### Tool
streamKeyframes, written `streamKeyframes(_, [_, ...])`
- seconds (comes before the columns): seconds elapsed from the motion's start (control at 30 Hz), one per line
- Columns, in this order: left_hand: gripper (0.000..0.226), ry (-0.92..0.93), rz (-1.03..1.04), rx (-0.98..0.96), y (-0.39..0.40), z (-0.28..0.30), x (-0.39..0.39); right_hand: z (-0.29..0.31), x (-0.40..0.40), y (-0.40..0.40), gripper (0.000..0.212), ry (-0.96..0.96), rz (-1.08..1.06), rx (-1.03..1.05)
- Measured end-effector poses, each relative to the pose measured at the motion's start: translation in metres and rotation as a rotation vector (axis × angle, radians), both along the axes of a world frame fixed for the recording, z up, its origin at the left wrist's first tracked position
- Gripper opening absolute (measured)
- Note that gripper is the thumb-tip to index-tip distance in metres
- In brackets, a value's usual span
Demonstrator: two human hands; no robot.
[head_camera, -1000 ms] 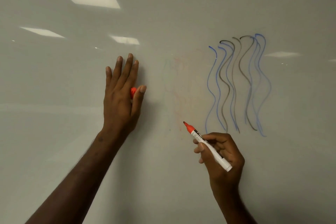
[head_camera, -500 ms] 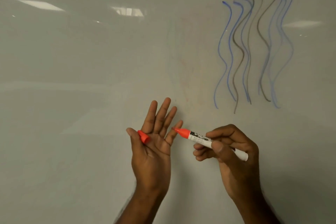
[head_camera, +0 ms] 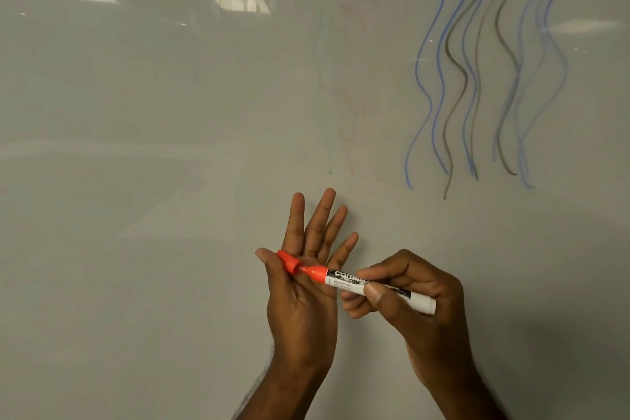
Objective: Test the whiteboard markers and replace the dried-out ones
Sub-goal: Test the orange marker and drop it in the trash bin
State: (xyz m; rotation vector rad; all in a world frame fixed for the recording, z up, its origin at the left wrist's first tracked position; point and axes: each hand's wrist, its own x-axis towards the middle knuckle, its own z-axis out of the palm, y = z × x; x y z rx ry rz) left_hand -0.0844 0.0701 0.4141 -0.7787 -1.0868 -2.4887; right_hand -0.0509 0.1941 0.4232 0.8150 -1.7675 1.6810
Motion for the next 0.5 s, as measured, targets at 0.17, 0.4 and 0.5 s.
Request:
streamKeyframes(0.17, [0.070,0.020,-0.013,-0.013,0.002,-0.003,0.001,0.000,-0.001,-0.001,0.034,-0.075,-0.052,0.085])
streamKeyframes(0.4, [0.066,-0.030,-0.011,0.054,0.005,-0.003,0.005,0.000,0.000,-0.006,0.014,-0.161,-0.012,0.059])
streamKeyframes(0.5, [0.066,-0.033,0.022,0.053,0.005,-0.003,0.006,0.002,0.002,-0.013,0.011,-0.207,0.036,0.011])
